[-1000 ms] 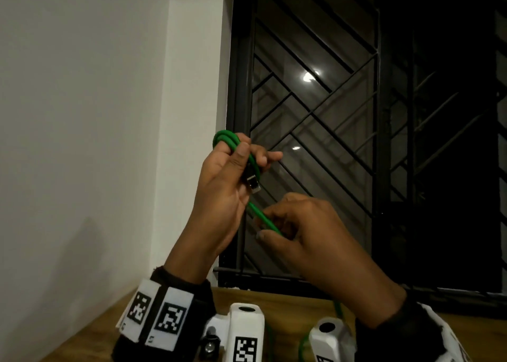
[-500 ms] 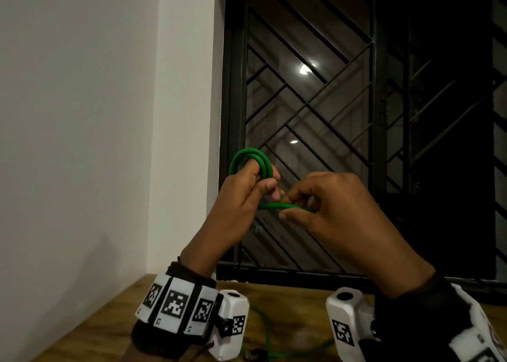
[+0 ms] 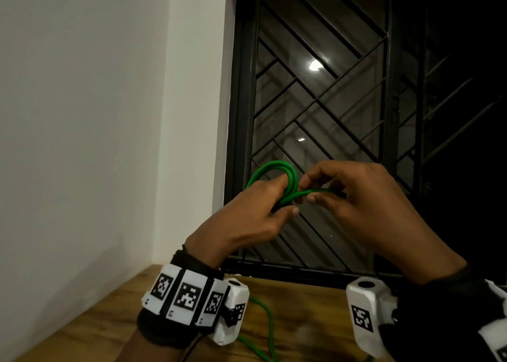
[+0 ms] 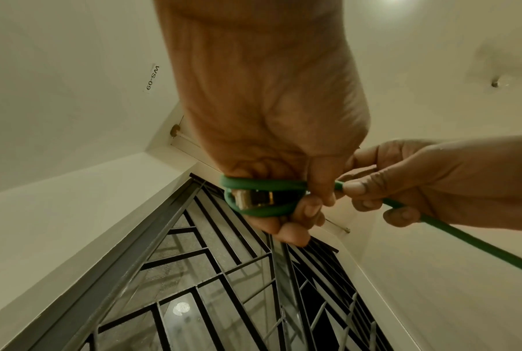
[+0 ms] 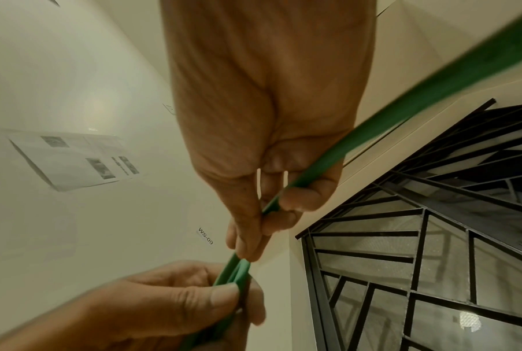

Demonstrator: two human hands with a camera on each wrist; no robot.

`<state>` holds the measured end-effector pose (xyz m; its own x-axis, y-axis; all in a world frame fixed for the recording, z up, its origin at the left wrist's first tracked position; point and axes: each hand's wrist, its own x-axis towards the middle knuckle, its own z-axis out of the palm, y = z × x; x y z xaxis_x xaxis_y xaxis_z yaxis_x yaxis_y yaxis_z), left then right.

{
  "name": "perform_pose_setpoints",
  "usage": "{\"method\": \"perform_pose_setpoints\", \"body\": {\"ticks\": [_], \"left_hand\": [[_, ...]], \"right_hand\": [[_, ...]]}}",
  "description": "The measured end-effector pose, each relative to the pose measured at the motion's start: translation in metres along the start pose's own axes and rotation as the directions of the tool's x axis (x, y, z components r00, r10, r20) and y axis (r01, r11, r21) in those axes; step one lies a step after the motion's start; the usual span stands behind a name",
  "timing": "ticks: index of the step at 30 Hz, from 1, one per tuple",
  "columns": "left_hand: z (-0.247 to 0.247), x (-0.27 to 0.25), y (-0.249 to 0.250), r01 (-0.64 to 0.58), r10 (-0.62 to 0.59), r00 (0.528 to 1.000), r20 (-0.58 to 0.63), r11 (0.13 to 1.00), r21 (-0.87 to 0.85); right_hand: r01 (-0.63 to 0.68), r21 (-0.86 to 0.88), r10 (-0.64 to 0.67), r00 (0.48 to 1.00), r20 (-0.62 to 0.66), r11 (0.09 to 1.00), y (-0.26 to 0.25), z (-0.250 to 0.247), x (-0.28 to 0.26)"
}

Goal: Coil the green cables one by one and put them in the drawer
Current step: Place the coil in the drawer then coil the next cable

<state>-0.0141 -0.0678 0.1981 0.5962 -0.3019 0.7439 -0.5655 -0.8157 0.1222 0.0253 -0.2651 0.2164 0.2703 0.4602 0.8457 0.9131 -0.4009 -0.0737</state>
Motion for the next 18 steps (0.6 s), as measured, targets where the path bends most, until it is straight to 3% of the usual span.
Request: {"method": "perform_pose_setpoints", "body": {"ticks": [6, 9, 12, 18], "left_hand": [[-0.002, -0.002, 0.001, 0.047, -0.046, 0.999, 0.026, 0.999, -0.018], [-0.003, -0.003, 0.003, 0.074, -0.058, 0.994, 0.091, 0.982, -0.171], [-0.005, -0.003, 0.004, 0.130, -0.065, 0.982, 0.175, 0.912, -0.389], [-0.010, -0.005, 0.008, 0.125, -0.046, 0.988, 0.149, 0.806, -0.579]], "right_hand": [[0.032, -0.009, -0.033, 0.999, -0.035, 0.999, 0.008, 0.000, 0.003], [0.048, -0.026, -0.049, 0.997, -0.065, 0.999, 0.014, 0.000, 0.004], [0.085, 0.033, -0.084, 0.995, -0.057, 0.996, 0.019, 0.001, 0.006], [0.153, 0.031, -0.150, 0.984, -0.092, 0.988, 0.023, 0.005, 0.008]]}}
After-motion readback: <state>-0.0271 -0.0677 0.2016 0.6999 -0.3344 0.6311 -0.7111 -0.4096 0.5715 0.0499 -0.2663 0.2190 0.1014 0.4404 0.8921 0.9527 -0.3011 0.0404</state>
